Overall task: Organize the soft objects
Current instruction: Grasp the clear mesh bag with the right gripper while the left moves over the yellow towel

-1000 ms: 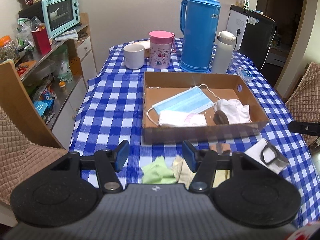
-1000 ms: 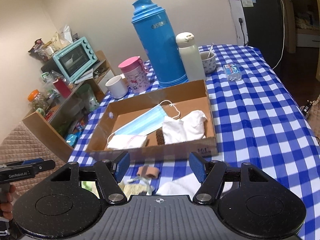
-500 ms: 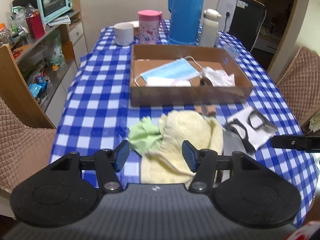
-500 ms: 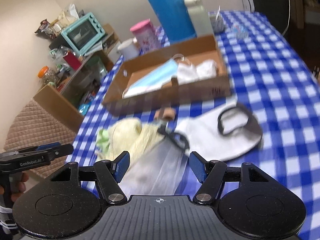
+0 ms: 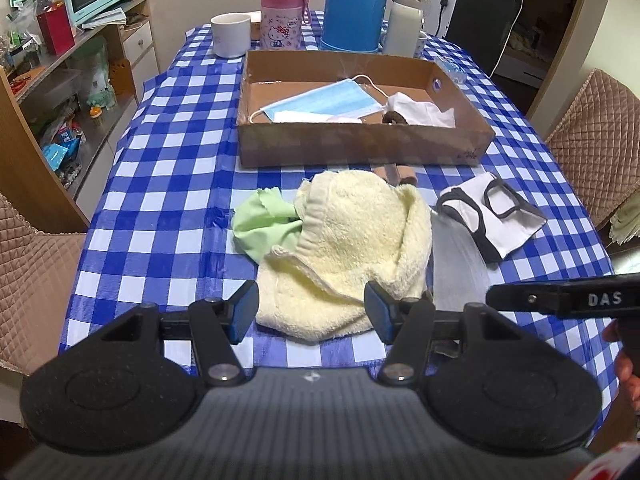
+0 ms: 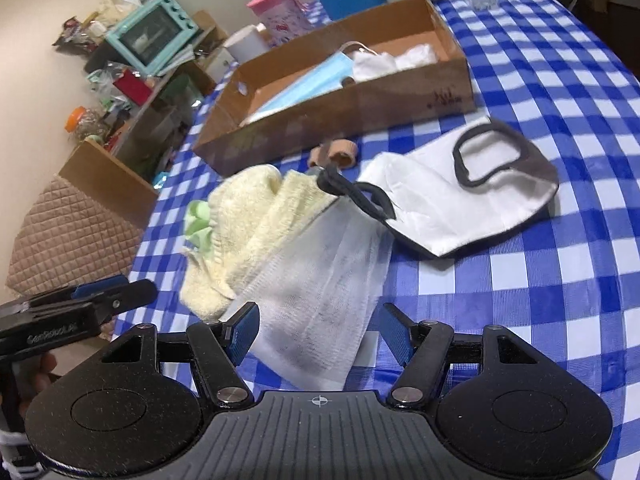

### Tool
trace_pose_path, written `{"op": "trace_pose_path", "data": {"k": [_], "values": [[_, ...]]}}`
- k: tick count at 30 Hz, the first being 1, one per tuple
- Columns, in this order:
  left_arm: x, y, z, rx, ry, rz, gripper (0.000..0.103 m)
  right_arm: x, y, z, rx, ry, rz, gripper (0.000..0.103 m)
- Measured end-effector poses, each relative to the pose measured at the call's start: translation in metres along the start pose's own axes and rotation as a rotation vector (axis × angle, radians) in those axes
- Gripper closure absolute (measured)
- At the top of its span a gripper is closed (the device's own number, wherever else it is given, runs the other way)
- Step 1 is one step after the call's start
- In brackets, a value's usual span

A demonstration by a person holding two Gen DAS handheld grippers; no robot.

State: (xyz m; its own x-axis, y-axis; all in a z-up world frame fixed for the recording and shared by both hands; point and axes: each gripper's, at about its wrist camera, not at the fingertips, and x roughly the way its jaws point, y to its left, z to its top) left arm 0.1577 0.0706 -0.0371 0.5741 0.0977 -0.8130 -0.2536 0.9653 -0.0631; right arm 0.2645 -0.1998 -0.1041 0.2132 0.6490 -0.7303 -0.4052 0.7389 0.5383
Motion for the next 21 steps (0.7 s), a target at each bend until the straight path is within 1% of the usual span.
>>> {"op": "trace_pose_path", "data": {"k": [9,14,15,16,18,19,20,21], "values": [[0.015,-0.004,0.001,0.021,0.018,-0.005,0.048,0.018,-0.013,0.010,0.103,-0.014,0.003,0.037],[0.023,-0.006,0.005,0.034,0.024,-0.011,0.048,0.030,-0.019,0.014,0.141,-0.007,0.005,0.037],[0.024,-0.007,0.006,0.039,0.024,-0.011,0.048,0.031,-0.020,0.015,0.140,-0.006,0.008,0.039],[0.025,-0.008,0.006,0.043,0.025,-0.013,0.048,0.032,-0.020,0.015,0.136,-0.010,0.008,0.043],[0.028,-0.009,0.006,0.049,0.026,-0.018,0.048,0.033,-0.020,0.015,0.119,-0.010,0.005,0.065],[0.028,-0.010,0.007,0.052,0.027,-0.021,0.048,0.033,-0.020,0.015,0.111,-0.006,0.009,0.069],[0.029,-0.011,0.007,0.056,0.027,-0.026,0.048,0.032,-0.020,0.014,0.106,-0.009,0.015,0.075],[0.030,-0.011,0.007,0.059,0.026,-0.028,0.048,0.031,-0.019,0.014,0.099,-0.011,0.015,0.084]]}}
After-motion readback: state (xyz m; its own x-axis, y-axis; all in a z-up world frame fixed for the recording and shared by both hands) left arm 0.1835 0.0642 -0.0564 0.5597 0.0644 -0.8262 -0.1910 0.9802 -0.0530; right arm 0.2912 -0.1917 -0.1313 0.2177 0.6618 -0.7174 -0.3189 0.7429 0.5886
